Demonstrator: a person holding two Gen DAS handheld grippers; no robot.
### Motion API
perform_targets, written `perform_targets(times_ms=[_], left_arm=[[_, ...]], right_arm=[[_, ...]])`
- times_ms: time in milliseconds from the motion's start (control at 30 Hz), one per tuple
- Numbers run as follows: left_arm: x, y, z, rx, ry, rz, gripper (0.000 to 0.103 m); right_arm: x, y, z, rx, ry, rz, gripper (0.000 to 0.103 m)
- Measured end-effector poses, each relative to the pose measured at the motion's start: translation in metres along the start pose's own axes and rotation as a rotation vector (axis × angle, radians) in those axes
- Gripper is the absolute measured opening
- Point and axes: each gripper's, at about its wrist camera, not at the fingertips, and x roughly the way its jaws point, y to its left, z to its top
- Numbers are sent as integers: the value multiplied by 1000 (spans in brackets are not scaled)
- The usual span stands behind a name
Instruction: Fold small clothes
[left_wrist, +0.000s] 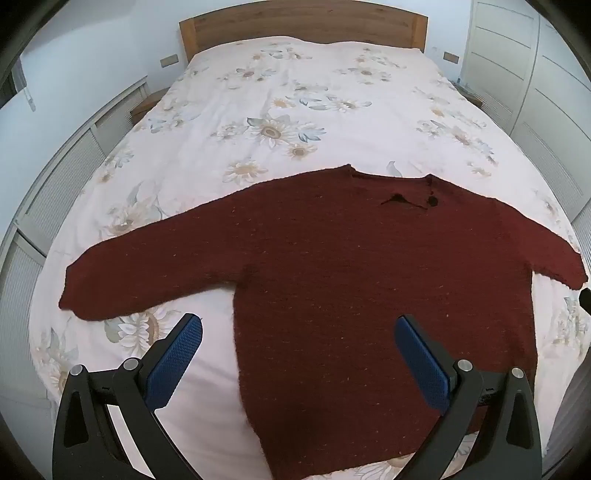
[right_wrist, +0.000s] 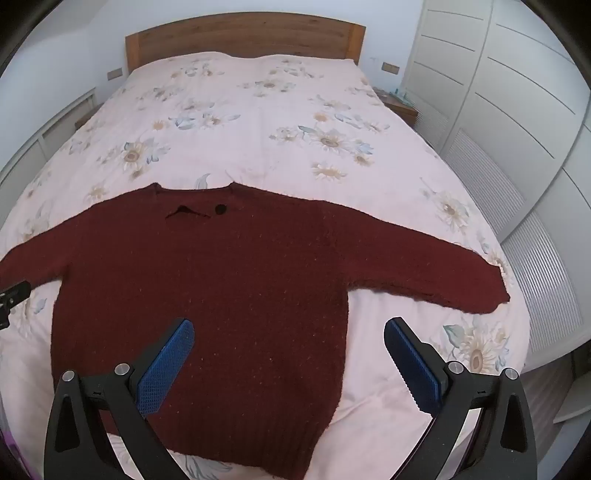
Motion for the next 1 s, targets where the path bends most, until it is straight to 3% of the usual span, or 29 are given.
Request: perform_targets(times_ms=[300, 333, 433, 1000], left_arm=[[-1, 11, 3, -19, 1, -23, 102], [-3, 7, -4, -9, -8, 12, 102], [1, 8, -1, -8, -1, 22, 102], [4, 3, -9, 21, 3, 44, 102]], right_arm=[[-5, 0, 6, -6, 5, 2, 103], [-5, 4, 5, -12, 2, -7, 103], [-8, 3, 6, -13, 2, -9, 103], [0, 2, -1, -19, 9, -11, 103]])
